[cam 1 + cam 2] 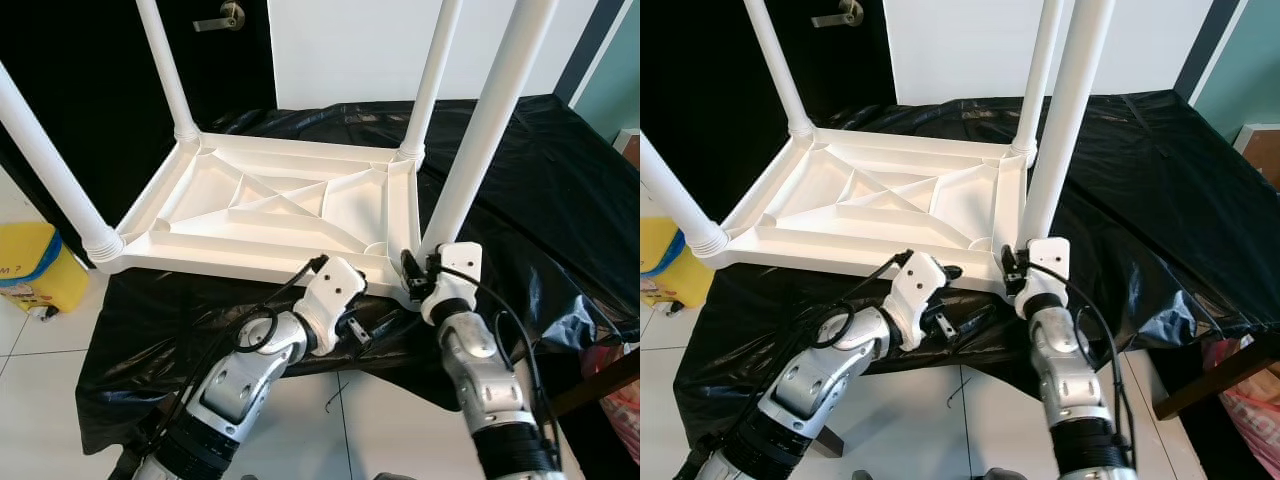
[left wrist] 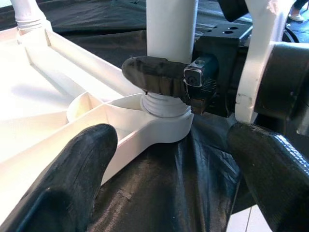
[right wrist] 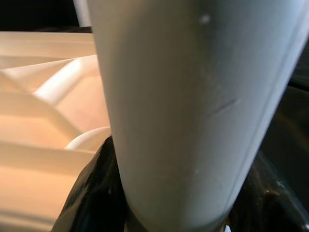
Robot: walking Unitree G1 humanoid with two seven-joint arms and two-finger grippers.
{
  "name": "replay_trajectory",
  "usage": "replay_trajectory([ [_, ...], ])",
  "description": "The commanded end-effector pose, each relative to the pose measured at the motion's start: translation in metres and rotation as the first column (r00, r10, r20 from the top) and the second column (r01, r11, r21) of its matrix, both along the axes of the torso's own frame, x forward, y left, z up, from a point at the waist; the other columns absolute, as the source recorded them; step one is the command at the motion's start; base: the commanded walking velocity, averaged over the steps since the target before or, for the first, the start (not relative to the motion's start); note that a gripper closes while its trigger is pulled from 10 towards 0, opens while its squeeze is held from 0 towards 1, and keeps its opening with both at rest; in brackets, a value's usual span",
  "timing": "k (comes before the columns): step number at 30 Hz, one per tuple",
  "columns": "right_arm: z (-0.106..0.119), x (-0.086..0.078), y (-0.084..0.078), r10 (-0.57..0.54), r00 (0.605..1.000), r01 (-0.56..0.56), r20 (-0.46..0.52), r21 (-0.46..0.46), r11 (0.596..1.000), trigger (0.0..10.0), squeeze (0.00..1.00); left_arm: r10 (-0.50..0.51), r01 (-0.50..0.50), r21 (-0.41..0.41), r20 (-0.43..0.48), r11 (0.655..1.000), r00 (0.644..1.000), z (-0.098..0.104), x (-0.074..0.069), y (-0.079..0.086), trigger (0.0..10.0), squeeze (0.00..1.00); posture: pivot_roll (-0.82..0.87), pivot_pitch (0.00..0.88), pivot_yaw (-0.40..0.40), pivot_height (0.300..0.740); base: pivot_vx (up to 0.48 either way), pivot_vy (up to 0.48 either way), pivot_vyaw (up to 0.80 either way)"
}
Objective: Building children table
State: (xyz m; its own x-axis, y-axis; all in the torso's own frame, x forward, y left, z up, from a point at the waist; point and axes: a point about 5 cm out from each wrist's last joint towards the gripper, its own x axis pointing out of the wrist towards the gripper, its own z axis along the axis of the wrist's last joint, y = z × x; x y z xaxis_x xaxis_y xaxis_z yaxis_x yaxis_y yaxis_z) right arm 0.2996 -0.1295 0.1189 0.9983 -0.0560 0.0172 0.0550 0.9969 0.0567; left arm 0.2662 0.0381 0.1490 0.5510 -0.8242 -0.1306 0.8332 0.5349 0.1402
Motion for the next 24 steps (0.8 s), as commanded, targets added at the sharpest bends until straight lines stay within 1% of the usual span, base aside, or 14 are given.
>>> replay_trajectory([
  [1, -0.027, -0.007, -0.004, -0.048, 0.988, 0.050, -0.144, 0.012, 0.999, 10.0, 0.00, -0.058, 0.058, -0.003, -0.013, 0.998, 0.998, -0.001, -0.003, -0.001, 10.0, 0.00, -0.10, 0.072, -0.023, 0.740, 0.000, 0.000, 0.00],
  [2, -0.025, -0.007, -0.001, -0.035, 0.990, 0.038, -0.136, 0.022, 0.999, 10.0, 0.00, -0.060, 0.060, -0.004, -0.013, 0.998, 0.998, -0.001, -0.004, -0.002, 10.0, 0.00, -0.11, 0.072, -0.021, 0.740, 0.000, 0.000, 0.00],
  [5, -0.023, -0.007, -0.001, -0.019, 0.992, 0.022, -0.128, 0.026, 0.999, 10.0, 0.00, -0.065, 0.065, -0.006, -0.014, 0.998, 0.998, 0.000, -0.004, -0.003, 10.0, 0.00, -0.11, 0.072, -0.022, 0.740, 0.000, 0.000, 0.00],
  [10, -0.022, -0.007, -0.001, -0.023, 0.992, 0.026, -0.128, 0.025, 0.999, 10.0, 0.00, -0.065, 0.065, -0.007, -0.012, 0.998, 0.998, 0.001, -0.003, -0.003, 10.0, 0.00, -0.11, 0.071, -0.021, 0.740, 0.000, 0.000, 0.00],
  [14, -0.019, -0.007, 0.001, -0.024, 0.993, 0.027, -0.115, 0.024, 0.999, 10.0, 0.00, -0.063, 0.062, -0.006, -0.006, 0.998, 0.998, 0.003, -0.001, -0.002, 10.0, 0.00, -0.11, 0.070, -0.019, 0.740, 0.000, 0.000, 0.00],
  [15, -0.018, -0.007, 0.002, -0.024, 0.994, 0.027, -0.111, 0.023, 0.999, 10.0, 1.00, -0.063, 0.063, -0.006, -0.006, 0.998, 0.998, 0.003, -0.001, -0.002, 10.0, 0.00, -0.11, 0.070, -0.019, 0.740, 0.000, 0.000, 0.00],
  [19, -0.012, -0.008, 0.003, 0.002, 0.997, -0.001, -0.078, 0.020, 1.000, 10.0, 1.00, -0.064, 0.064, -0.006, -0.006, 0.998, 0.998, 0.003, -0.002, -0.003, 10.0, 0.00, -0.11, 0.071, -0.017, 0.740, 0.000, 0.000, 0.00],
  [20, -0.008, -0.009, 0.000, 0.037, 0.998, -0.036, -0.048, 0.020, 0.999, 10.0, 1.00, -0.064, 0.064, -0.007, -0.006, 0.998, 0.998, 0.003, -0.001, -0.003, 10.0, 0.00, -0.11, 0.070, -0.019, 0.740, 0.000, 0.000, 0.00],
  [22, -0.006, -0.009, -0.001, 0.049, 0.998, -0.049, -0.041, 0.019, 0.999, 10.0, 1.00, -0.065, 0.065, -0.007, -0.006, 0.998, 0.998, 0.003, -0.001, -0.003, 10.0, 0.00, -0.11, 0.070, -0.019, 0.740, 0.000, 0.000, 0.00],
  [24, -0.003, -0.010, -0.005, 0.089, 0.996, -0.089, -0.017, 0.012, 0.996, 10.0, 1.00, -0.065, 0.065, -0.008, -0.005, 0.998, 0.998, 0.004, -0.002, -0.002, 10.0, 0.00, -0.11, 0.070, -0.019, 0.740, 0.000, 0.000, 0.00],
])
